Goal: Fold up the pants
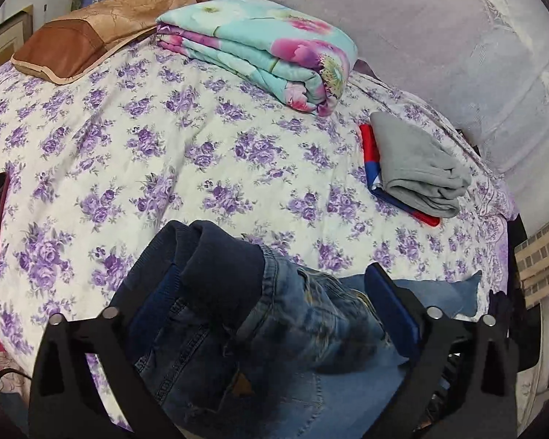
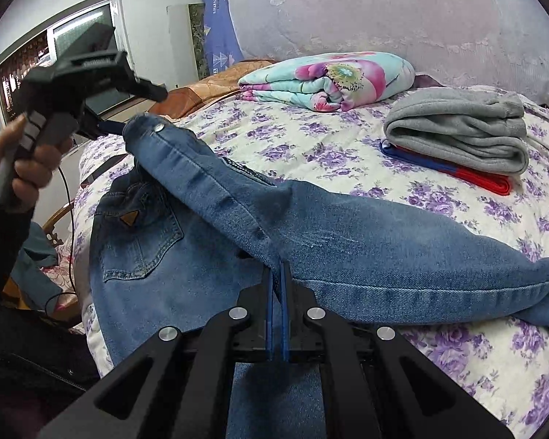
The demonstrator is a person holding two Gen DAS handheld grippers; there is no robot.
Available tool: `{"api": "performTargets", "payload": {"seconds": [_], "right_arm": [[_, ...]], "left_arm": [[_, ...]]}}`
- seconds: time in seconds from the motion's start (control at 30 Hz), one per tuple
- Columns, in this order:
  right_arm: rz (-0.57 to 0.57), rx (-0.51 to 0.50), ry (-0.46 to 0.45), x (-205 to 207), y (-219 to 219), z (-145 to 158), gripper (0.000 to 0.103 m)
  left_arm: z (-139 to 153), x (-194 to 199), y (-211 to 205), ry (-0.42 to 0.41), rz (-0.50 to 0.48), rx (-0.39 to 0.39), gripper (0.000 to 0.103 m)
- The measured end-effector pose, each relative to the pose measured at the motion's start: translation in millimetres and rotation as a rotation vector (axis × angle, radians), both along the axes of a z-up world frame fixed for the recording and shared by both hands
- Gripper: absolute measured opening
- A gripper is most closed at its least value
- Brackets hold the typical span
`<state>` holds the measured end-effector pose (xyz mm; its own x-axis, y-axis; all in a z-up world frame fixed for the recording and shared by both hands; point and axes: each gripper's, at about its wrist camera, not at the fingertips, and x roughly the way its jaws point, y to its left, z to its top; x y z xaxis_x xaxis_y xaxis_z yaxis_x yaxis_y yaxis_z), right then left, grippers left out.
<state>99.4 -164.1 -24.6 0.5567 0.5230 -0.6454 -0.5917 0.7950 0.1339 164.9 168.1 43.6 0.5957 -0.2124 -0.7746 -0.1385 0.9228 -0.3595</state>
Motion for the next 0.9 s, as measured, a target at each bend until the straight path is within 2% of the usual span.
{"api": "performTargets", "payload": {"seconds": [0.1,0.17,0.3,0.37,0.43,0.47,0.5,0.53,0.57,0.6,0.63,0.67,0.7,0.77,0.83,0.87,0.9], "right_arm": [[-0.007,-0.001,0.001,-1,-1,0,0.004],[-0.008,0.009,-0.008,-4,-3,3,0.004],[0.065,0.086,-0.064,-26,-7,24,0.0],[0.08,0.036,-0.102,-36,1,27,0.0],[0.069,0.003,-0.081,-36,6,21,0.0],[0.057,0.003,-0.057,-33,6,17,0.001],[0.033,-0.011,-0.053,-31,5,15,0.007],[0.019,-0.029,-0.059,-30,6,14,0.017],[0.004,-0.053,-0.083,-30,7,14,0.059],[-0.012,-0.075,-0.122,-33,9,16,0.09],[-0.015,-0.106,-0.183,-35,15,17,0.092],[-0.004,-0.16,-0.253,-37,25,19,0.092],[0.007,-0.201,-0.278,-34,35,18,0.092],[0.021,-0.25,-0.267,-21,51,12,0.089],[0.028,-0.287,-0.213,-3,61,3,0.043],[0.019,-0.297,-0.13,10,64,-6,0.007],[0.003,-0.271,-0.1,15,61,-7,0.007]], "left_arm": [[0,-4,5,-0.031,-0.007,-0.005,0.047],[6,-9,10,-0.062,-0.011,-0.015,0.035],[13,-19,16,-0.08,-0.034,-0.014,0.026],[11,-22,19,-0.068,-0.044,0.001,0.026],[3,-26,26,-0.038,-0.033,-0.007,0.03],[-1,-29,31,-0.019,-0.025,-0.022,0.038],[-4,-32,35,-0.008,-0.018,-0.038,0.049],[-8,-36,40,0.001,-0.011,-0.064,0.055],[-11,-40,44,0.007,-0.003,-0.081,0.065],[-14,-42,46,0.011,0.003,-0.09,0.072],[-17,-45,47,0.016,0.007,-0.103,0.075],[-19,-45,47,0.024,0.005,-0.116,0.079],[-21,-46,46,0.03,0.007,-0.122,0.08],[-23,-46,43,0.043,0.007,-0.156,0.08],[-20,-46,36,0.036,-0.007,-0.165,0.083],[-18,-45,32,0.036,-0.017,-0.168,0.083],[-17,-45,29,0.036,-0.022,-0.17,0.084]]}}
